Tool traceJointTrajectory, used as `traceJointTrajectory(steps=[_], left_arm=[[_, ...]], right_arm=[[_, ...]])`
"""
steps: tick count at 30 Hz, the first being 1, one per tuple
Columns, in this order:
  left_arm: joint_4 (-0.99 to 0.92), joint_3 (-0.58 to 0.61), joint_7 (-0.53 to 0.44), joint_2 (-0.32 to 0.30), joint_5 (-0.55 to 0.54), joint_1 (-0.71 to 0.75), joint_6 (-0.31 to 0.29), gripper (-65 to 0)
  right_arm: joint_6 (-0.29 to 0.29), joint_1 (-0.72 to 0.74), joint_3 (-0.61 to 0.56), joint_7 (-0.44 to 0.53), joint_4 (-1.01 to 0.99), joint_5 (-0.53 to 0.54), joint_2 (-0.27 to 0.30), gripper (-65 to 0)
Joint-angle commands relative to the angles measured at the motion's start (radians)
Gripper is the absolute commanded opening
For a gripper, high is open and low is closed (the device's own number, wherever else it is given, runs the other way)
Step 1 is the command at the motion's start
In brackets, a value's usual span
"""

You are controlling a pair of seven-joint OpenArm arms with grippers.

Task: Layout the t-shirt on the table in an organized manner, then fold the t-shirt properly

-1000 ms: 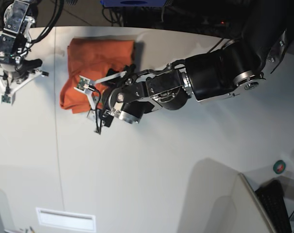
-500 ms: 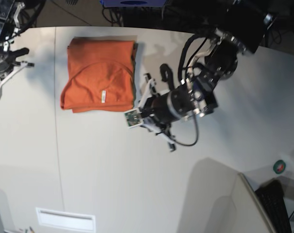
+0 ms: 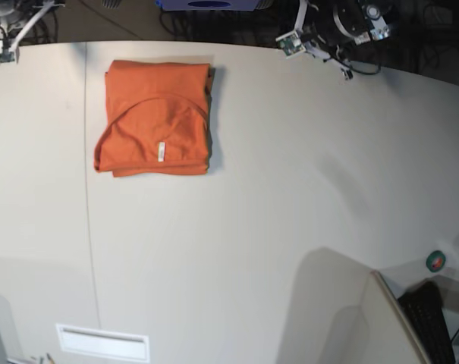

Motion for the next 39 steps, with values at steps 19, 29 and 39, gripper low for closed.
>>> traceJointTrajectory(steps=[19,29,39], left_arm=[[-1.202,0.158,-0.624,0.187,-0.022,-0.117,0.430,-65.0],[-1.934,0.152,-1.246,0.304,-0.022,-0.422,0.439,-65.0],[-1.825,0.150,-1.108,0.302,-0.022,-0.445,0.439,-65.0]], right_arm=[[-0.002,0.308,-0.726,0.409,-1.277,0.002,0.132,-65.0],[-0.007,0.506,-0.803,1.129,-1.888,0.002,0.083,-65.0],[-0.008,0.520,-0.802,1.137,-1.883,0.002,0.045,-65.0]])
